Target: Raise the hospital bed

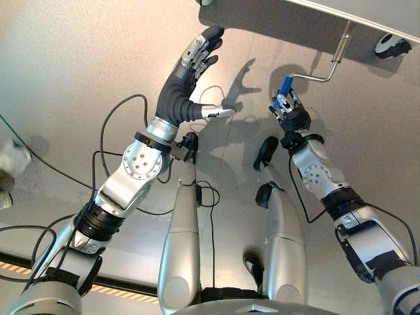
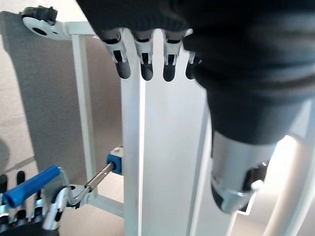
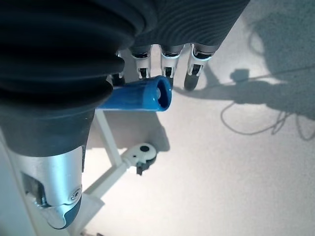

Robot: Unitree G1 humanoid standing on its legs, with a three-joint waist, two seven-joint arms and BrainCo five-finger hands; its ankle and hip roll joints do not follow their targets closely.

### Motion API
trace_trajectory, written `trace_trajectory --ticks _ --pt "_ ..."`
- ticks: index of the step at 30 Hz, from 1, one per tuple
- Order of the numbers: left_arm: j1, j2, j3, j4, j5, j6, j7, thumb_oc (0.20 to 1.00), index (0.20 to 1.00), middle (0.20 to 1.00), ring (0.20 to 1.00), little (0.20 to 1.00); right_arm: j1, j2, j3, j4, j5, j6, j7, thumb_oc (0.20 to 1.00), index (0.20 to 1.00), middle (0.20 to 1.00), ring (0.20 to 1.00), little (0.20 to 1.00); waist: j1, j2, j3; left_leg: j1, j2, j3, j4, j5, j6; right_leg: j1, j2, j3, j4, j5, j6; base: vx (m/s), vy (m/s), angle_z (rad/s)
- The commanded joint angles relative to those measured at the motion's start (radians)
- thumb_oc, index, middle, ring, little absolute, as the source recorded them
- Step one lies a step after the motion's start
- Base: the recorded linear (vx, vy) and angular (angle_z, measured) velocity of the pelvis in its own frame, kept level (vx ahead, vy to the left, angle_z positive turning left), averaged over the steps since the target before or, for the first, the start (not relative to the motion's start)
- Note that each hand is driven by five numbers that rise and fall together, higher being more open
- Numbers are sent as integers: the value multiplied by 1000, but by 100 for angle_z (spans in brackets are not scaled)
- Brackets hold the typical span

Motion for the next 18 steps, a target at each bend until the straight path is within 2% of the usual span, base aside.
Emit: trace_trajectory --ticks 1,2,3,4,5,9,10,11,12,13,14,15,18 --pt "5 20 30 -129 44 -42 1 1000 1000 1000 1000 1000 -99 -28 37 -52 -14 -32 19 1000 1000 1000 1000 1000 17 -9 -20 7 -43 38 -57 5 69 59 -25 46 13 -63 107 0 0 0" --pt "15 17 26 -127 43 -41 1 1000 1000 1000 1000 1000 -89 -25 41 -49 -13 -31 20 1000 1000 1000 1000 1000 16 -9 -20 37 -42 36 -53 -24 65 84 -24 55 23 -91 114 0 0 0" --pt "7 17 25 -131 35 -43 0 1000 1000 1000 1000 1000 -148 -43 58 -12 -16 -20 20 1000 1000 1000 1000 1000 22 -11 -20 8 -41 35 -59 4 68 61 -23 43 13 -63 108 0 0 0" --pt "7 17 22 -132 31 -44 -2 1000 1000 1000 1000 1000 -172 -51 68 11 -15 -14 22 1000 1000 1000 1000 1000 23 -12 -20 9 -42 34 -59 4 68 62 -23 43 12 -63 107 0 0 0" --pt "17 14 18 -130 30 -43 -2 1000 1000 1000 1000 1000 -163 -48 72 15 -14 -13 23 1000 1000 1000 1000 1000 23 -12 -20 38 -41 32 -56 -24 64 87 -22 51 22 -91 115 60 -19 -1" --pt "21 25 5 -145 21 -48 -6 1000 1000 1000 1000 1000 -280 -91 121 122 -34 20 25 1000 1000 1000 1000 1000 33 -18 -20 46 -37 29 -55 -27 61 98 -20 45 25 -97 114 3 -3 0" --pt "7 29 -1 -150 14 -51 -8 1000 1000 1000 1000 1000 -351 -107 139 190 -38 30 24 1000 1000 1000 1000 1000 34 -21 -20 14 -36 28 -61 6 63 71 -20 32 16 -67 106 0 0 0" --pt "15 26 -4 -148 13 -51 -7 1000 1000 1000 1000 1000 -344 -103 143 195 -36 31 26 1000 1000 1000 1000 1000 34 -20 -20 42 -35 25 -58 -22 59 95 -18 41 25 -94 113 -51 6 2" --pt "5 32 -4 -150 12 -51 -9 1000 1000 1000 1000 1000 -389 -118 148 244 -50 38 24 1000 1000 1000 1000 1000 38 -20 -20 16 -36 27 -63 6 62 74 -19 30 15 -67 106 66 -21 4" --pt "15 33 -8 -151 4 -54 -13 1000 1000 1000 1000 1000 -419 -125 166 288 -63 52 31 1000 1000 1000 1000 1000 39 -20 -20 44 -34 23 -62 -20 57 99 -16 37 25 -95 113 -45 16 3" --pt "6 37 -6 -153 5 -56 -15 1000 1000 1000 1000 1000 -453 -134 175 312 -73 60 33 1000 1000 1000 1000 1000 42 -21 -20 17 -35 23 -66 8 61 76 -17 26 17 -71 106 72 -20 2" --pt "16 36 -8 -153 4 -58 -14 1000 1000 1000 1000 1000 -467 -135 183 341 -73 61 32 1000 1000 1000 1000 1000 41 -22 -20 46 -34 19 -64 -19 56 101 -15 34 27 -98 113 0 0 0" --pt "21 34 -9 -157 5 -57 -14 1000 1000 1000 1000 1000 -526 -143 187 427 -77 67 32 1000 1000 1000 1000 1000 43 -24 -20 48 -34 14 -67 -19 55 106 -16 28 28 -102 113 37 -3 4"
